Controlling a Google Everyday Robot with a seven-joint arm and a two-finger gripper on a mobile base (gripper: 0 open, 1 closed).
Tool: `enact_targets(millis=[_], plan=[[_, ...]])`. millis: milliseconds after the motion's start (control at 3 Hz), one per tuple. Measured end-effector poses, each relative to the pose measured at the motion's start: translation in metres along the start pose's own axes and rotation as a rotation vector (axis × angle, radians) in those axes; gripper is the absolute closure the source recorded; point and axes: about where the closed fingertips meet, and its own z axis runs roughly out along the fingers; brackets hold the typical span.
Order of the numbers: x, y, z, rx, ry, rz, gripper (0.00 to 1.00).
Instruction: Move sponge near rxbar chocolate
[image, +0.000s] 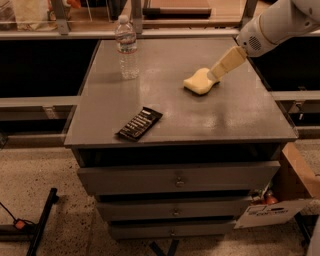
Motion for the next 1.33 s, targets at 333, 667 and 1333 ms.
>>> enact_targets(millis=[333, 667, 1333], plan=[[0.005, -0.002, 0.037, -0.029, -0.013, 0.050, 0.00], [0.006, 0.004, 0.064, -0.049, -0.022, 0.039, 0.00], [0.014, 0.016, 0.092, -0.114, -0.026, 0.027, 0.42]])
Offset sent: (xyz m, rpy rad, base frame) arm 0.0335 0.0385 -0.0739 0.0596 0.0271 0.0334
